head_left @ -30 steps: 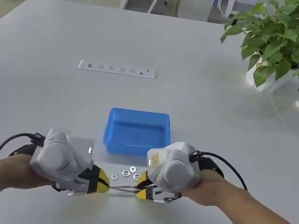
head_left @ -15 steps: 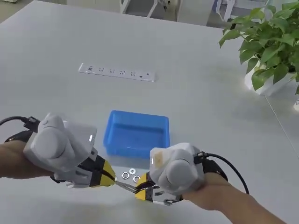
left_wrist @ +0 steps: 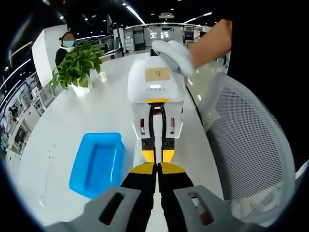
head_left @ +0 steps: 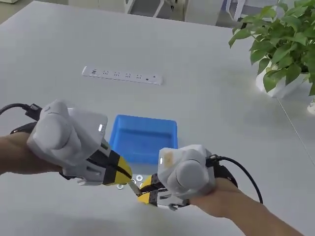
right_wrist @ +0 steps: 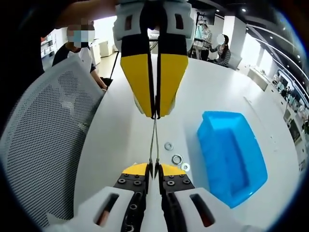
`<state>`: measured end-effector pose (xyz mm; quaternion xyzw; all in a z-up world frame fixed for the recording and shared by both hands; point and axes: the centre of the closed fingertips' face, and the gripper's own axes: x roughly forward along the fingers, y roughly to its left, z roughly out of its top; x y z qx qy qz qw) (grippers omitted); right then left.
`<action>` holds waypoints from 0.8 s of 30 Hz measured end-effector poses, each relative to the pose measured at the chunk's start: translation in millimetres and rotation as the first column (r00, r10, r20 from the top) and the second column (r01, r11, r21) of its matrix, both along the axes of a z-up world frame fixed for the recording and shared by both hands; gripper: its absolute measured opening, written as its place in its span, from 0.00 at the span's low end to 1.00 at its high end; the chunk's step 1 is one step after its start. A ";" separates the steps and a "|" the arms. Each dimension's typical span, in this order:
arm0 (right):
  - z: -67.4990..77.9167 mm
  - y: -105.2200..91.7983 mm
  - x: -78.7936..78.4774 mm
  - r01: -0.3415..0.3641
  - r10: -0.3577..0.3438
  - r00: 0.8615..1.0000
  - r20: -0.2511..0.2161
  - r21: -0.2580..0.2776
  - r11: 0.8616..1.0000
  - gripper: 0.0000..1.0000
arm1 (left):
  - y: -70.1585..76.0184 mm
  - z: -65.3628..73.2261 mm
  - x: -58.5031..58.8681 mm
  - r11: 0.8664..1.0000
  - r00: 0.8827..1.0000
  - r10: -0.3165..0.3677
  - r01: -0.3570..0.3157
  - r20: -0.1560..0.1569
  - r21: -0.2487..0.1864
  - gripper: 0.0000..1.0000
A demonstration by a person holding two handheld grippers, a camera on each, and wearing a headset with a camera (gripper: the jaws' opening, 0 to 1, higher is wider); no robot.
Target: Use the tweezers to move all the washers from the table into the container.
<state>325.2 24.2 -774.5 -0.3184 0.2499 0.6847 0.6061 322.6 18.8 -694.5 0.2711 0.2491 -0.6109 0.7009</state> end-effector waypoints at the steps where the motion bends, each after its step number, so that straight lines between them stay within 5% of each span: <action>1: 0.1 0.8 0.0 0.000 0.000 1.000 -0.001 0.003 1.000 0.10 | -1.6 0.6 0.1 1.000 1.000 -0.004 0.004 -0.001 -0.003 0.05; 24: -4.7 0.4 -1.1 -0.006 0.006 1.000 0.000 -0.001 1.000 0.12 | -18.3 -2.0 2.4 0.999 1.000 -0.022 0.022 0.002 -0.023 0.05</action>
